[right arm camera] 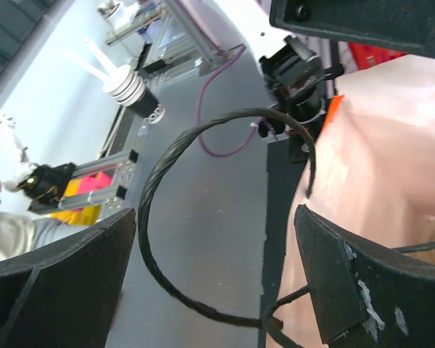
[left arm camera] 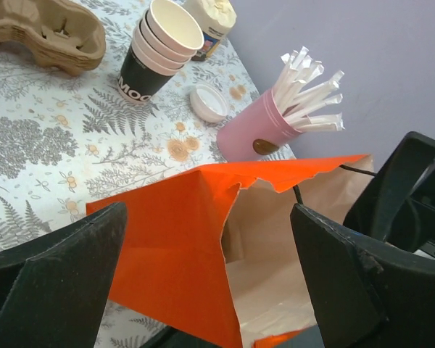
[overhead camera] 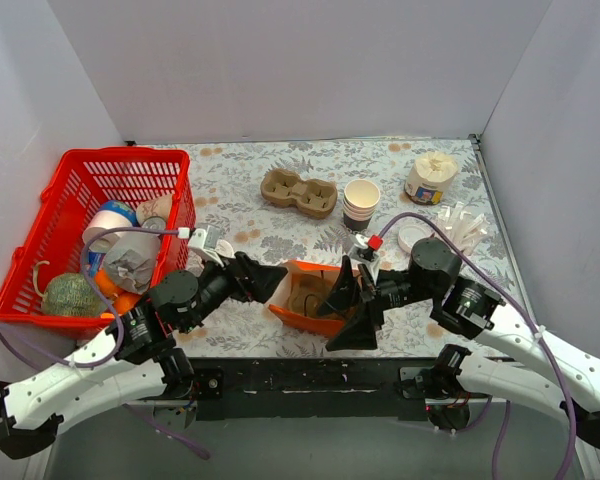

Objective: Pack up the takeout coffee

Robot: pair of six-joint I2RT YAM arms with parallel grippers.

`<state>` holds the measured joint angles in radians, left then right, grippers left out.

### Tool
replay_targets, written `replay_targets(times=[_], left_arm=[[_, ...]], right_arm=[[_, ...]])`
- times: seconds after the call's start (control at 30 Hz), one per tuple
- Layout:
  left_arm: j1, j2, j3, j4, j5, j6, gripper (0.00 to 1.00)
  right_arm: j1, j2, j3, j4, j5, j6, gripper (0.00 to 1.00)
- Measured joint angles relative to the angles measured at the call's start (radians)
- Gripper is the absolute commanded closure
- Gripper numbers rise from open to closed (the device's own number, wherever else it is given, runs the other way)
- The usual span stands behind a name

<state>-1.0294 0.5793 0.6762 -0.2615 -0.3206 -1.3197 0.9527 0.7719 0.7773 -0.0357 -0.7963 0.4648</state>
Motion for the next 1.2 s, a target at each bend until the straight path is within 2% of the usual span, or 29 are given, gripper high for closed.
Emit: replay_targets(times=[0.17, 0.43, 0.53, 0.7, 0.73, 0.83, 0.87, 0.93, 0.97, 1.07, 1.2], left_arm=[[0.000, -0.013, 0.030, -0.081, 0.045, -0.045, 0.02], [0.000, 0.188, 0.207, -0.339, 0.051, -0.101, 0.02], [0.000, 0.292, 0.275, -0.406, 0.047, -0.112, 0.14], [0.000, 0.478, 0.400, -0.521, 0.011, -0.137, 0.35], [0.000, 0.500, 0.410, -0.529, 0.006, -0.139, 0.43], [0.000, 0.534, 0.412, -0.533, 0.004, -0.146, 0.57], [0.000, 0.541, 0.412, -0.525, 0.005, -0.146, 0.66], [-0.001, 0.550, 0.412, -0.512, 0.006, -0.145, 0.75], [-0.002, 0.556, 0.414, -0.505, 0.006, -0.142, 0.84], [-0.002, 0.574, 0.425, -0.495, 0.000, -0.134, 1.00], [-0.003, 0.584, 0.448, -0.499, -0.024, -0.119, 1.00]], right_arm=[[0.051, 0.045, 0.002, 0.021, -0.005, 0.027, 0.02], [0.062, 0.059, 0.171, -0.125, 0.278, 0.025, 0.02], [0.062, 0.054, 0.196, -0.151, 0.318, 0.028, 0.02], [0.062, 0.101, 0.280, -0.307, 0.424, 0.041, 0.02], [0.062, 0.111, 0.298, -0.337, 0.452, 0.045, 0.02], [0.062, 0.117, 0.327, -0.402, 0.519, 0.053, 0.02], [0.062, 0.115, 0.332, -0.419, 0.536, 0.054, 0.02], [0.062, 0.114, 0.341, -0.443, 0.560, 0.055, 0.02], [0.062, 0.114, 0.344, -0.450, 0.571, 0.055, 0.02], [0.062, 0.112, 0.365, -0.478, 0.632, 0.053, 0.02], [0.064, 0.093, 0.369, -0.500, 0.763, 0.070, 0.02]])
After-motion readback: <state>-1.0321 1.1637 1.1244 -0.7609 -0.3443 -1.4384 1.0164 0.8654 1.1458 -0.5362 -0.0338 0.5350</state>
